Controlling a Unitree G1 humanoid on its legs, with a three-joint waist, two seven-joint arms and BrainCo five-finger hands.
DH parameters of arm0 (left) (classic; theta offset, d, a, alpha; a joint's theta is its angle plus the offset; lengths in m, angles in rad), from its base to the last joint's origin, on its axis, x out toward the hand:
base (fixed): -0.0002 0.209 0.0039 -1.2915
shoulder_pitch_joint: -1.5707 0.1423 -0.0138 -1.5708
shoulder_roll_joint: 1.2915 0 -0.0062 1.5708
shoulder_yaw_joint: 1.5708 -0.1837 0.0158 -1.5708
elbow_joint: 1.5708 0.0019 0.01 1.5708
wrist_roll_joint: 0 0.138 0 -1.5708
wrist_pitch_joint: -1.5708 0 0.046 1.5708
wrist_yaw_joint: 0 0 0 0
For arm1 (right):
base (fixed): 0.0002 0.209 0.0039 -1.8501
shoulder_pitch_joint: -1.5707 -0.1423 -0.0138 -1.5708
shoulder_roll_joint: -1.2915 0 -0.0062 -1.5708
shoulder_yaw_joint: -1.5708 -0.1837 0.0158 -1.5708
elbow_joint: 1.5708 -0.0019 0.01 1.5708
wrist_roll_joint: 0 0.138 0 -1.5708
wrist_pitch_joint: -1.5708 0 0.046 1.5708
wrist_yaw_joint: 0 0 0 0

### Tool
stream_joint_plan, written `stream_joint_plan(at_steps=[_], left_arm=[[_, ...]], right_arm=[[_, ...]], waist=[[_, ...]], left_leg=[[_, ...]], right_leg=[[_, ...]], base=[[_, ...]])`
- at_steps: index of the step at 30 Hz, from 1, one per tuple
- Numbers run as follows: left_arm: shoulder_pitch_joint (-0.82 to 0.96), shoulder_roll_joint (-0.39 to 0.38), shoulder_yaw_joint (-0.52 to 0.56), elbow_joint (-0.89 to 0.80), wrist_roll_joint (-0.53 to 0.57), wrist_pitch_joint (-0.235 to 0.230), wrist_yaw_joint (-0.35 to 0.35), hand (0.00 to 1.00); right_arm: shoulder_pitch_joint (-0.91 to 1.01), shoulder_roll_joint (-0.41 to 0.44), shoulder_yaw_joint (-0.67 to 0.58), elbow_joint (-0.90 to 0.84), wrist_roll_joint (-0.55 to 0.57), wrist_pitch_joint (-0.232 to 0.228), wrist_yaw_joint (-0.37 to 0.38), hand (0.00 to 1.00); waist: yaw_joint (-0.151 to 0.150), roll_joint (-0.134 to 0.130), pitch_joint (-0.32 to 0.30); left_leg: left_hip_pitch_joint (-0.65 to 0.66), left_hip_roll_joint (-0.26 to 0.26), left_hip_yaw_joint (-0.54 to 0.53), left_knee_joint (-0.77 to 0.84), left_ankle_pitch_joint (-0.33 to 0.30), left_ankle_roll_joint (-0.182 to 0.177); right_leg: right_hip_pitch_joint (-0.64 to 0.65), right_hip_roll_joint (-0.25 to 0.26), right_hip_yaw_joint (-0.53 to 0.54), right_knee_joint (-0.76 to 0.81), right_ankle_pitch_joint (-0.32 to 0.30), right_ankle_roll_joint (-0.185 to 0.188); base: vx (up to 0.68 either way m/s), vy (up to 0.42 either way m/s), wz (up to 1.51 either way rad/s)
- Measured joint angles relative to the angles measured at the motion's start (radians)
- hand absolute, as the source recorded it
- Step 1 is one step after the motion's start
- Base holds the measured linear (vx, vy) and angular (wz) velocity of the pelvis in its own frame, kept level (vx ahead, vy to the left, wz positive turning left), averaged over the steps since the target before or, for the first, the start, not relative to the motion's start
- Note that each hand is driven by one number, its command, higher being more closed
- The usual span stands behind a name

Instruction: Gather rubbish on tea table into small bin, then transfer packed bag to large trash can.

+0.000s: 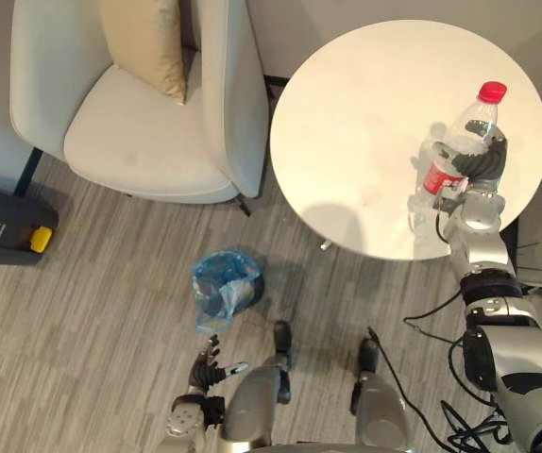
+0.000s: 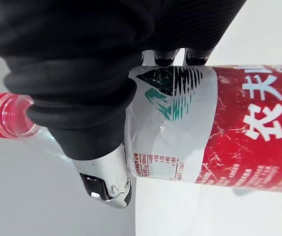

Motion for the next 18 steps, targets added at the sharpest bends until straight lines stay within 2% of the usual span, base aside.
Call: stream_joint_plan(at_steps=[3,5,8,13,15,17,18], left_arm=[[0.0,-0.001,-0.001,-0.002,0.0,0.0,0.0,0.0],[0.0,-0.001,-0.001,-0.01,0.001,0.0,0.002,0.0],[0.0,-0.004,-0.001,-0.019,0.004,0.002,0.008,0.0],[0.0,-0.008,0.001,-0.019,0.021,0.003,0.014,0.0],[0.0,-0.019,0.001,-0.016,0.023,0.004,0.015,0.0],[0.0,-0.027,0.001,-0.013,0.024,0.005,0.015,0.0],[-0.001,-0.033,0.001,-0.007,0.026,0.004,0.015,0.0]], right_arm=[[0.013,0.0,0.001,-0.016,0.002,0.0,0.001,1.0],[0.06,0.0,-0.003,-0.087,0.0,0.0,-0.001,1.0],[0.199,0.019,-0.017,-0.292,-0.011,-0.007,0.0,1.0],[0.404,0.132,-0.034,-0.594,-0.054,-0.051,0.01,1.0],[0.498,0.191,-0.038,-0.678,-0.087,-0.076,0.029,1.0],[0.565,0.238,-0.03,-0.726,-0.09,-0.079,0.045,1.0],[0.599,0.257,-0.026,-0.755,-0.09,-0.079,0.05,1.0]], waist=[[-0.001,0.0,0.0],[-0.002,0.0,0.0],[-0.004,-0.001,0.0],[-0.013,-0.007,-0.004],[-0.02,-0.022,-0.012],[-0.026,-0.048,-0.025],[-0.036,-0.057,-0.031]], left_leg=[[0.003,-0.001,-0.007,0.0,0.0,0.0],[0.008,-0.002,-0.015,0.0,0.0,0.0],[0.036,-0.002,-0.03,-0.002,0.0,-0.001],[0.072,-0.007,-0.077,-0.01,0.001,-0.003],[0.072,-0.009,-0.104,-0.008,0.012,-0.017],[0.064,-0.013,-0.046,0.002,0.035,0.006],[0.062,-0.017,0.024,0.002,0.04,0.037]], right_leg=[[0.006,0.0,-0.001,0.0,-0.005,-0.003],[0.016,0.0,-0.006,0.001,-0.009,-0.002],[0.048,-0.004,-0.025,0.016,-0.035,-0.003],[0.084,-0.007,-0.064,0.067,-0.088,-0.002],[0.111,-0.01,-0.121,0.083,-0.115,-0.005],[0.135,-0.037,-0.181,0.102,-0.14,-0.006],[0.159,-0.047,-0.221,0.103,-0.147,-0.004]], base=[[0.03,-0.018,0.07],[0.03,-0.018,0.14],[0.04,-0.046,0.21],[0.02,-0.059,0.29],[0.0,-0.098,0.74],[-0.01,-0.026,0.87],[-0.01,0.016,1.03]])
